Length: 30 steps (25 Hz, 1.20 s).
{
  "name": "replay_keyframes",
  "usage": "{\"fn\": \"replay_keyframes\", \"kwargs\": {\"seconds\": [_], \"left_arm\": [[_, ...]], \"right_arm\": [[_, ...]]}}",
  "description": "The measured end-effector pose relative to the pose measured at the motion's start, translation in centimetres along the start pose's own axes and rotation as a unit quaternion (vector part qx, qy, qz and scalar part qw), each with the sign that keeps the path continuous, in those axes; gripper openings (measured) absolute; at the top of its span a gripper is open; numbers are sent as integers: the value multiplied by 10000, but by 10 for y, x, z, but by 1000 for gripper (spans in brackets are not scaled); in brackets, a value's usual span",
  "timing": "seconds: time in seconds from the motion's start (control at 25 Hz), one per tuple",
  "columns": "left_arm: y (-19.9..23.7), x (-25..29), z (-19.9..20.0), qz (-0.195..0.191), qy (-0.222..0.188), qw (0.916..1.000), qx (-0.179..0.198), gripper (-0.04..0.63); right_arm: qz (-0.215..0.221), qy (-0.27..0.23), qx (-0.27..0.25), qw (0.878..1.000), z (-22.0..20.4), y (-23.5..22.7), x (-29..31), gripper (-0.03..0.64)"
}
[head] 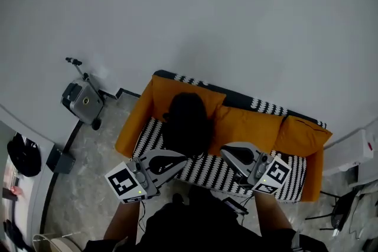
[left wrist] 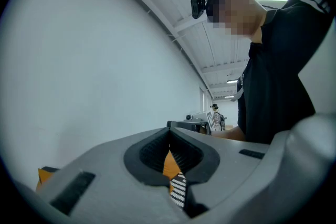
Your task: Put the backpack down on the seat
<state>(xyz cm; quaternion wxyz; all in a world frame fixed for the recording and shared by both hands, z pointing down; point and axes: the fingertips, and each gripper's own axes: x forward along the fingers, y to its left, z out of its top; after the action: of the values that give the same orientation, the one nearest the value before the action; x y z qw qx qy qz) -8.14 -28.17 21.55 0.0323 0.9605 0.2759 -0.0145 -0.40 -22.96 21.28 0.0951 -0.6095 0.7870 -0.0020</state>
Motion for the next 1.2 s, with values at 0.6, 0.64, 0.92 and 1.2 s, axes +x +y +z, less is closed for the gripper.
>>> {"fn": "replay_keyframes", "kwargs": {"seconds": [0.6,0.64,0.92,1.2], "left_arm": [[-146,-18,0,437,48,9988,225,21],[-156,-15,-4,518,68,9985,155,21],[-247,23,-36,637,276,9974,-194,22],[-289,38,-44,760,471,9954,-357,22]], "right_arm": [[529,-33,-181,9984,10,115,-77,28],[619,-16,-191,9979,11,124,-84,28],[864,-281,381,9951,13,168,-174,28],[968,-343,556,9932,8,186,-218,28]]}}
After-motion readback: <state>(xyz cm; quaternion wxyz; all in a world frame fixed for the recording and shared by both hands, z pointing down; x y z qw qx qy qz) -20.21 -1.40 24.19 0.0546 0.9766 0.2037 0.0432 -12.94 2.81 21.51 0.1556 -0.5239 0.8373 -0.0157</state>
